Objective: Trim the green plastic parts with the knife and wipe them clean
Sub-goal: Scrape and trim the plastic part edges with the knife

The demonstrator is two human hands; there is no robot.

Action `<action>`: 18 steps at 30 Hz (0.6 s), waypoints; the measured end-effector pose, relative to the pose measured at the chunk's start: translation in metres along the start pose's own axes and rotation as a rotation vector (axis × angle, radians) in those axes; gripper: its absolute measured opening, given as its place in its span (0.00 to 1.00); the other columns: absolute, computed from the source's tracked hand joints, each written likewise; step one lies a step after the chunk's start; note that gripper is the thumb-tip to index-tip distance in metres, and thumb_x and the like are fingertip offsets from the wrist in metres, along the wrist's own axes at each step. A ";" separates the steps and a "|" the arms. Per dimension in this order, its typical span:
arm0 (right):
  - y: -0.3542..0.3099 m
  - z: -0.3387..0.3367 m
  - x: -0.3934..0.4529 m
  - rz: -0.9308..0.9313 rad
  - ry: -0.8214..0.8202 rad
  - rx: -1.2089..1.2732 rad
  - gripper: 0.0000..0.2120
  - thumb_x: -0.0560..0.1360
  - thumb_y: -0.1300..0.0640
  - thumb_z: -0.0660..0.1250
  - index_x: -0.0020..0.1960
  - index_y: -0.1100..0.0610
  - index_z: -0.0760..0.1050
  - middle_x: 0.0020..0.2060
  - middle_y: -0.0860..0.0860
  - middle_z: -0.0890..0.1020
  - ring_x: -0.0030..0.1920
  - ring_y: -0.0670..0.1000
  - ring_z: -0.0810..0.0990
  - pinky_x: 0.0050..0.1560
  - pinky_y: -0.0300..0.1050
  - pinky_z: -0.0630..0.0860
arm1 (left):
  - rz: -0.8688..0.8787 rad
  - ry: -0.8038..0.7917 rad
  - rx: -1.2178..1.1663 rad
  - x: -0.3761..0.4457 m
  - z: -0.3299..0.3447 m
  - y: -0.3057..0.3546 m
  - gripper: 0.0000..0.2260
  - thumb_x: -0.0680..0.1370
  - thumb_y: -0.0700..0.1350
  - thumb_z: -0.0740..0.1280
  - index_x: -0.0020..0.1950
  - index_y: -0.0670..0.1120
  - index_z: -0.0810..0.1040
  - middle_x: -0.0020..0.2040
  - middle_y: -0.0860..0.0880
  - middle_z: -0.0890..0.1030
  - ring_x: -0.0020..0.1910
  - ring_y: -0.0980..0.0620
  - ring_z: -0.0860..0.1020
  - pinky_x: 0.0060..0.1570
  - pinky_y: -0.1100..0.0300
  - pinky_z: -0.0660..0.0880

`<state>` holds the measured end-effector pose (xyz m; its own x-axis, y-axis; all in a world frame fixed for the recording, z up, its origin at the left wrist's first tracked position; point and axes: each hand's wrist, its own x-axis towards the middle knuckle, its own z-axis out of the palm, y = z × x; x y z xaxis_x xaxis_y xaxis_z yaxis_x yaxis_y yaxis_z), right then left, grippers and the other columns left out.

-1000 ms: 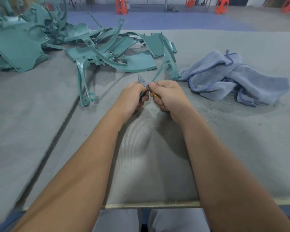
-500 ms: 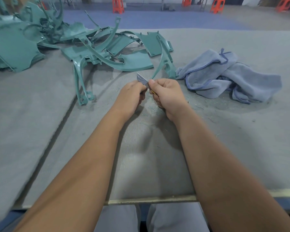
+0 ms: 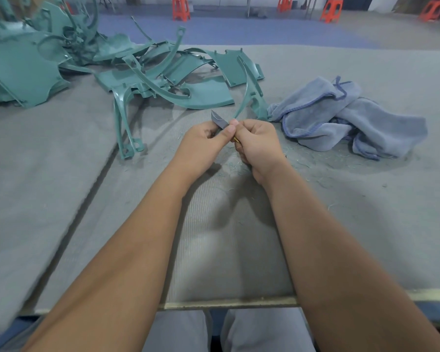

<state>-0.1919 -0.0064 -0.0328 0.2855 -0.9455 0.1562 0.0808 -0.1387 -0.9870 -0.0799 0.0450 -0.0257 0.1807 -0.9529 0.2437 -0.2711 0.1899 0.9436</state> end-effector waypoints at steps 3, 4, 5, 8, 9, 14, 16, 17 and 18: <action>0.002 0.001 0.000 -0.013 0.025 -0.008 0.23 0.80 0.58 0.63 0.26 0.53 0.67 0.19 0.45 0.64 0.20 0.42 0.59 0.21 0.32 0.57 | 0.003 0.012 0.039 0.002 0.000 -0.002 0.10 0.81 0.47 0.64 0.40 0.53 0.78 0.21 0.63 0.72 0.22 0.67 0.70 0.23 0.76 0.62; 0.002 0.002 0.000 -0.020 0.033 -0.011 0.24 0.80 0.58 0.63 0.25 0.52 0.67 0.19 0.44 0.64 0.20 0.42 0.59 0.22 0.32 0.58 | 0.002 0.016 0.053 0.003 0.000 -0.003 0.09 0.81 0.48 0.64 0.41 0.53 0.78 0.21 0.63 0.72 0.22 0.67 0.70 0.24 0.76 0.62; 0.003 0.002 0.000 -0.026 0.039 -0.013 0.24 0.80 0.59 0.63 0.24 0.52 0.67 0.19 0.44 0.64 0.21 0.42 0.59 0.22 0.32 0.58 | 0.001 0.020 0.067 0.004 0.001 -0.003 0.09 0.81 0.48 0.64 0.42 0.52 0.78 0.22 0.63 0.73 0.23 0.67 0.70 0.25 0.75 0.62; 0.002 0.003 -0.001 -0.038 0.064 -0.022 0.24 0.80 0.59 0.63 0.25 0.52 0.68 0.18 0.43 0.63 0.21 0.42 0.59 0.22 0.33 0.57 | 0.001 0.030 0.101 0.006 0.001 -0.004 0.08 0.81 0.48 0.64 0.46 0.49 0.80 0.23 0.64 0.73 0.24 0.68 0.70 0.26 0.75 0.62; 0.002 0.004 0.000 -0.040 0.071 -0.030 0.23 0.80 0.58 0.63 0.26 0.52 0.67 0.18 0.43 0.62 0.22 0.43 0.58 0.22 0.34 0.57 | 0.003 0.032 0.113 0.006 0.001 -0.004 0.08 0.81 0.48 0.64 0.47 0.49 0.81 0.23 0.64 0.74 0.24 0.68 0.71 0.27 0.75 0.62; 0.003 0.004 0.001 -0.035 0.095 -0.044 0.20 0.80 0.58 0.63 0.30 0.57 0.67 0.19 0.44 0.62 0.23 0.44 0.58 0.23 0.35 0.57 | 0.007 0.045 0.162 0.007 0.001 -0.003 0.08 0.81 0.51 0.65 0.45 0.52 0.81 0.26 0.65 0.77 0.28 0.69 0.73 0.30 0.76 0.64; 0.002 0.005 0.000 -0.042 0.103 -0.057 0.17 0.80 0.58 0.63 0.33 0.61 0.71 0.21 0.46 0.63 0.24 0.44 0.58 0.24 0.36 0.57 | 0.002 0.054 0.172 0.009 0.001 -0.004 0.08 0.80 0.52 0.65 0.45 0.54 0.82 0.34 0.61 0.81 0.34 0.67 0.75 0.34 0.75 0.67; 0.002 0.005 -0.001 -0.044 0.108 -0.063 0.16 0.80 0.58 0.63 0.34 0.62 0.73 0.22 0.48 0.64 0.24 0.44 0.58 0.24 0.37 0.57 | -0.002 0.057 0.182 0.009 0.001 -0.005 0.08 0.80 0.53 0.65 0.46 0.55 0.82 0.38 0.59 0.82 0.38 0.65 0.76 0.36 0.74 0.68; 0.001 0.005 -0.001 -0.045 0.114 -0.065 0.17 0.80 0.58 0.63 0.33 0.60 0.72 0.22 0.48 0.64 0.24 0.45 0.58 0.24 0.37 0.57 | -0.005 0.059 0.192 0.009 0.002 -0.005 0.08 0.80 0.54 0.65 0.46 0.55 0.82 0.39 0.57 0.83 0.39 0.63 0.77 0.36 0.73 0.69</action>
<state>-0.1874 -0.0038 -0.0341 0.1720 -0.9648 0.1991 0.0283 -0.1972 -0.9800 -0.0786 0.0346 -0.0290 0.2358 -0.9372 0.2572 -0.4442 0.1314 0.8862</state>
